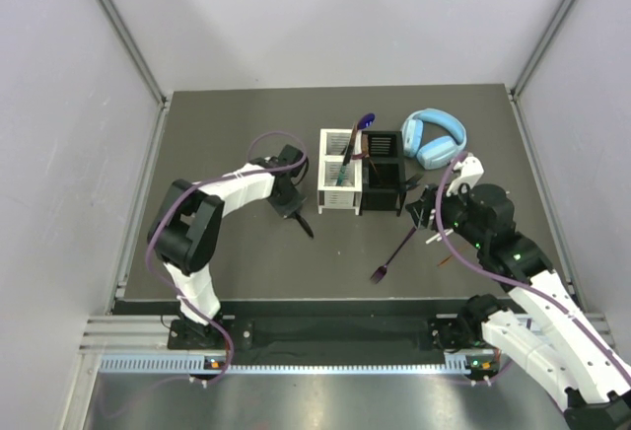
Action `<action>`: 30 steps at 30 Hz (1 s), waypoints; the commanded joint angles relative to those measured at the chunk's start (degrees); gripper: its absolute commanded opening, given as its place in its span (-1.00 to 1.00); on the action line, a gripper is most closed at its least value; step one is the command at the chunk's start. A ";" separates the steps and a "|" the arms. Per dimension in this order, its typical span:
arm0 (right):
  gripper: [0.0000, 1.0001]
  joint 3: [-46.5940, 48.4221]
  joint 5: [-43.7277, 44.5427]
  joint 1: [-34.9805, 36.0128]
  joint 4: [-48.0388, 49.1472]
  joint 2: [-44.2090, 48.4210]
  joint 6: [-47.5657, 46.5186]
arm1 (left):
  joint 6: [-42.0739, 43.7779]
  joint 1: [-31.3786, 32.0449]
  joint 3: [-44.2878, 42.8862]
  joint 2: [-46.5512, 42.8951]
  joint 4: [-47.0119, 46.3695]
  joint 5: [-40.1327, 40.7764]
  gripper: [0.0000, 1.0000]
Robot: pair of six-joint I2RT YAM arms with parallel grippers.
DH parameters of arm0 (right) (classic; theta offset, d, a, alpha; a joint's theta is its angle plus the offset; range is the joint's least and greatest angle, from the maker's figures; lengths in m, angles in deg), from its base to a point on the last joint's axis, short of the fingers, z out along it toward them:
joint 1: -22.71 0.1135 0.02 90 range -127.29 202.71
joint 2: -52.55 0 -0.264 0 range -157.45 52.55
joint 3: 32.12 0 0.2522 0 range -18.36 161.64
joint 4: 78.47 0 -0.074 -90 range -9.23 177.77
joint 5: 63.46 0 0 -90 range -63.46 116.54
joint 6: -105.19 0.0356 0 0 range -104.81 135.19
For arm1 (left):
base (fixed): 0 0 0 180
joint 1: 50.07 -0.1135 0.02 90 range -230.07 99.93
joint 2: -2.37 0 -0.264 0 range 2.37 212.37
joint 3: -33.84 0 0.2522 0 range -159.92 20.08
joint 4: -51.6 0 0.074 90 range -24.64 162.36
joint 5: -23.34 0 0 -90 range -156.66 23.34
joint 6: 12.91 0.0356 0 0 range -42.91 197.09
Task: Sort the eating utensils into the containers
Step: Move the knife to the center of the board.
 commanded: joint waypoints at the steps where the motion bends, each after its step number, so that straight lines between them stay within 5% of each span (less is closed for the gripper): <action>1: 0.25 1.18 -0.29 -1.02 1.69 0.74 0.27 | 3.63 0.43 9.62 1.67 10.63 4.51 -1.00; 15: 0.25 0.74 -1.96 -1.55 4.06 -1.63 0.71 | -2.17 5.61 17.88 -19.52 10.21 19.09 -1.00; 30: 0.25 1.79 -2.66 -1.81 5.47 -5.15 2.03 | 3.62 9.48 15.79 -25.08 4.32 29.74 -1.00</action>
